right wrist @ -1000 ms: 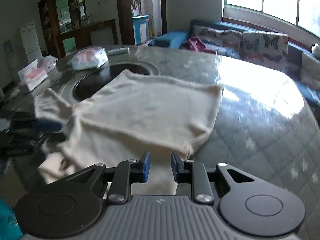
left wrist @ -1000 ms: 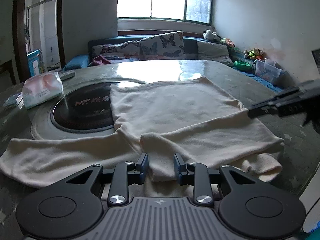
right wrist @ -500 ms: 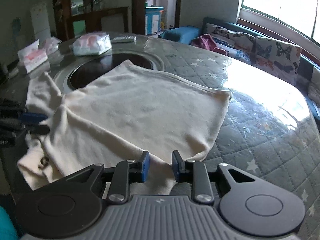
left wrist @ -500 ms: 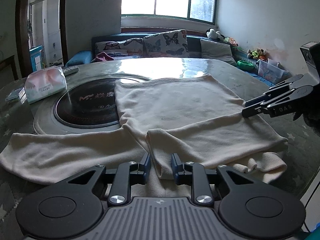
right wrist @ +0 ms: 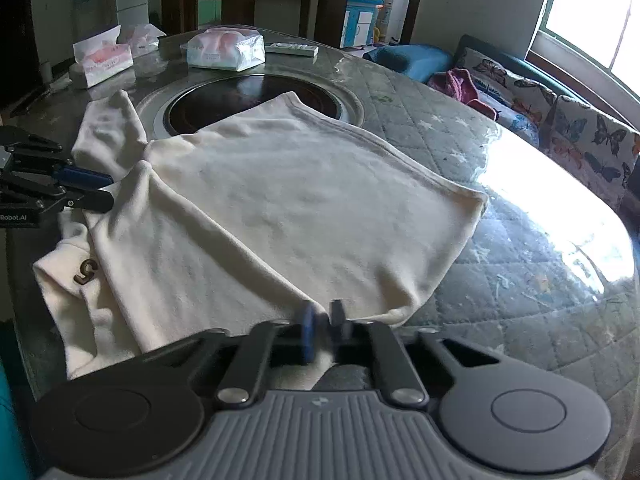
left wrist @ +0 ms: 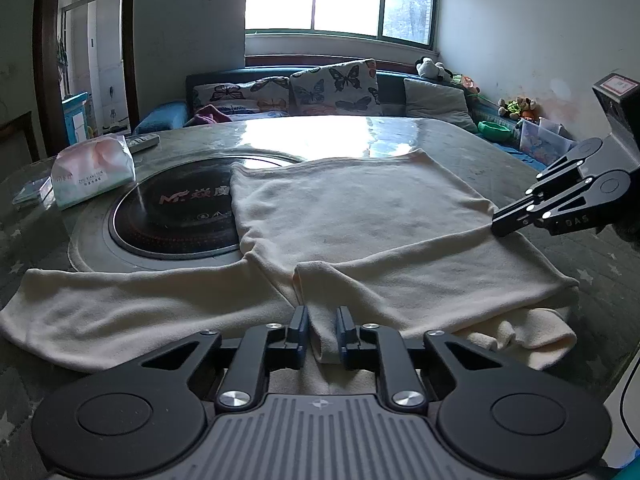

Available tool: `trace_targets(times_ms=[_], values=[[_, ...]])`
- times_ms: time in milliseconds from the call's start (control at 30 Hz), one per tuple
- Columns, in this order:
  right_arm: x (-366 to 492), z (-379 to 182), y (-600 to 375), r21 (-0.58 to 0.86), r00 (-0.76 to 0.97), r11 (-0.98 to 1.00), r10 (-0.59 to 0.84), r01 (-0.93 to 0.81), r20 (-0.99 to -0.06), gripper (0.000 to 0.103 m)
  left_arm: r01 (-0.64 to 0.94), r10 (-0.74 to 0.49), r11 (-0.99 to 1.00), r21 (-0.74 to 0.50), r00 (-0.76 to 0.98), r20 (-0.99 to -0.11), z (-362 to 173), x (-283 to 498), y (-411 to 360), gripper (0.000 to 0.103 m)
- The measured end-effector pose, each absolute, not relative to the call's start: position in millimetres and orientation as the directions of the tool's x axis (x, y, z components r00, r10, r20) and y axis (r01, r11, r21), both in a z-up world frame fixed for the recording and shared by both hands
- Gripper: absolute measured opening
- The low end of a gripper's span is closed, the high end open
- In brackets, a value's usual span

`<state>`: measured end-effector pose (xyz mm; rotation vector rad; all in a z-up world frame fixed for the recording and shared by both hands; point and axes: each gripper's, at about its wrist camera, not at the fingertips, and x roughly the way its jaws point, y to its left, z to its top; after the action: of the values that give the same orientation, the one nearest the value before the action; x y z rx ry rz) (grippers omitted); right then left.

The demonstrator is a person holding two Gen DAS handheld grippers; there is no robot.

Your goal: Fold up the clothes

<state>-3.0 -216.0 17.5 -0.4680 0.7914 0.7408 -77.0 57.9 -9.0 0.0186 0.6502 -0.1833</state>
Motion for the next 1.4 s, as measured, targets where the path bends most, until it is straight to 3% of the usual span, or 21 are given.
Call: trace_targets(times_ms=[333, 633, 933, 1400], values=[[-7.2, 17.6, -224.8, -0.119, 0.519, 0.701, 0.392, -0.703, -0.760, 0.004, 0.172, -0.154, 0.985, -0.027, 0.784, -0.602, -8.2, -75.1, 59.9, 0.012], [-14.0, 24.7, -218.5, -0.102, 0.537, 0.711, 0.422, -0.696, -0.730, 0.014, 0.208, -0.200, 0.977, -0.050, 0.803, -0.561, 0.0, -63.1, 50.4, 0.014], [-23.4, 17.4, -210.3, -0.061, 0.520, 0.716, 0.443, -0.695, -0.730, 0.020, 0.201, -0.202, 0.977, -0.066, 0.791, -0.578, -10.3, -47.0, 54.8, 0.014], [-53.8, 22.2, -143.6, -0.004, 0.393, 0.549, 0.592, -0.836, -0.704, 0.020, 0.034, -0.075, 0.996, -0.080, 0.802, -0.593, -3.2, -86.7, 103.0, 0.014]])
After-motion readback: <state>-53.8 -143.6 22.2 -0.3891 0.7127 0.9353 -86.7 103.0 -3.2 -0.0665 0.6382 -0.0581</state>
